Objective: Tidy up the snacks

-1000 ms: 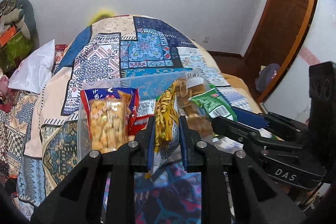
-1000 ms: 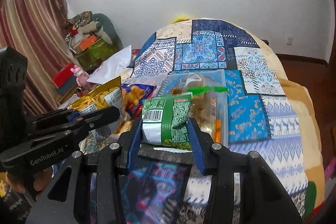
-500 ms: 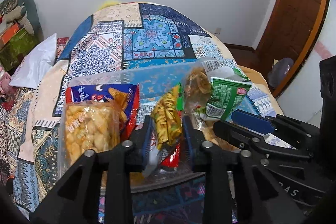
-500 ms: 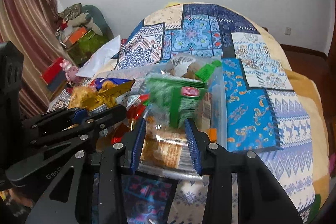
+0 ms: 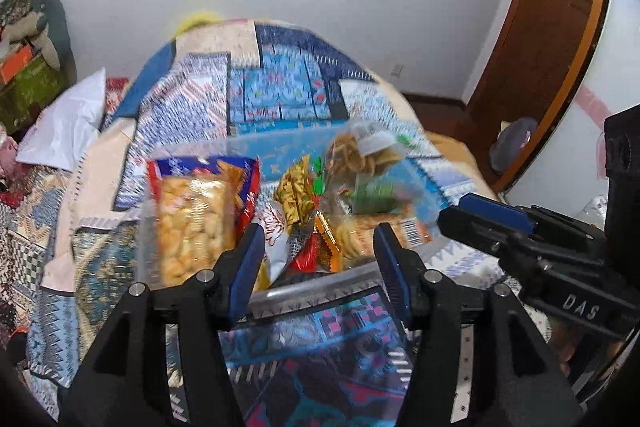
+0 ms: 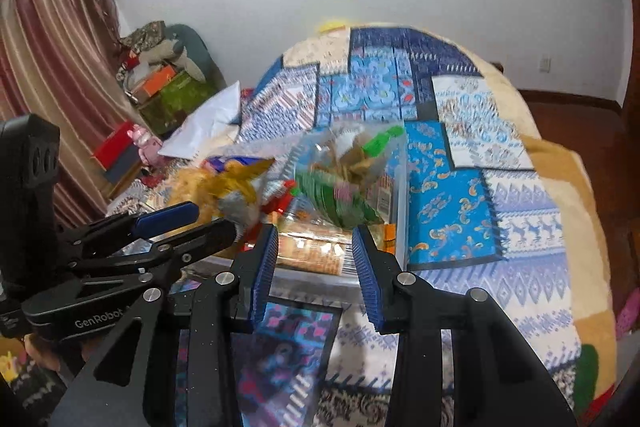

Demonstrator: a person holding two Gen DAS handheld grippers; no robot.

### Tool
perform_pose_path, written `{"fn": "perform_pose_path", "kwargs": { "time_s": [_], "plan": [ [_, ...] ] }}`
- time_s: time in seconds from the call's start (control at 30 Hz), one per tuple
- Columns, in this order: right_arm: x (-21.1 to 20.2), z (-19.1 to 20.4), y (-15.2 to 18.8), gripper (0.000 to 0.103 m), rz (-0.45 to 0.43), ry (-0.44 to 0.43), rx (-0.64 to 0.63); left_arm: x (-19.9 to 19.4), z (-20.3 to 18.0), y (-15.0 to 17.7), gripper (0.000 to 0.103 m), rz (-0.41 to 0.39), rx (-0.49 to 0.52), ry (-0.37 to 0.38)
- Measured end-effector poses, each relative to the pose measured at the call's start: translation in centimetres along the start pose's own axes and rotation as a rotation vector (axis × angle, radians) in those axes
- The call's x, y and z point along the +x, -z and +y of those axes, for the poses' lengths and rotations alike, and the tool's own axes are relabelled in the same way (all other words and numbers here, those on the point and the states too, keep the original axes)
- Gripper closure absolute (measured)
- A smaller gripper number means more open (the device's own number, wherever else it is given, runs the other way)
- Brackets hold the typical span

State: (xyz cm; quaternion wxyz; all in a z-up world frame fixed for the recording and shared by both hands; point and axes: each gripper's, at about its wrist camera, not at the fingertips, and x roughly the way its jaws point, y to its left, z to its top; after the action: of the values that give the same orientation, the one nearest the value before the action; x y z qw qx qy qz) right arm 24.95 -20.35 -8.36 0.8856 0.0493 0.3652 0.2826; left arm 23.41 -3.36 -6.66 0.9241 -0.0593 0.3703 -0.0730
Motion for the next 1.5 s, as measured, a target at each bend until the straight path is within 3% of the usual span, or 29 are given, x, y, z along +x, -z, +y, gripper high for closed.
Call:
{"fn": "perform_pose_path", "kwargs": {
  "time_s": [0.23,0.3,0.5,0.67,0.77,0.87,1.5],
  "plan": [
    [-6.6,3.1,-0.6,0.067,-0.122,-0.007,-0.050,-7.5,-0.8,0.1,0.047,-0.141,0.033,-0.038],
    [-8.1,3.9,-0.6,0.067,-0.154,-0.016,-0.056,-9.4,-0.8,0.4,0.042,-0.177,0.033,-0.046],
    [-11.4,6.0,0.5,0.051,-0.233,-0.017,-0.075,-13.7,-0.6,1.4,0.029,-0.278,0.037,-0.072],
    [-12.0,6.9,1.8,0.038,-0.260,0.018,-0.097,-15.9,-0.6,2.8,0.026,-0.338,0.043,-0.094],
    [-12.1,7.0,2.4,0.034,-0.264,0.019,-0.097,-16.6,-0.4,3.5,0.010,-0.360,0.030,-0.097],
    [-12.2,7.1,2.9,0.024,-0.286,0.027,-0.096,-17.3,-0.3,4.2,0.007,-0.401,0.021,-0.099],
    [-12.3,8.0,4.4,0.006,-0.327,0.051,-0.131,-16.6,0.0,5.7,0.005,-0.394,0.027,-0.112]
  ]
}}
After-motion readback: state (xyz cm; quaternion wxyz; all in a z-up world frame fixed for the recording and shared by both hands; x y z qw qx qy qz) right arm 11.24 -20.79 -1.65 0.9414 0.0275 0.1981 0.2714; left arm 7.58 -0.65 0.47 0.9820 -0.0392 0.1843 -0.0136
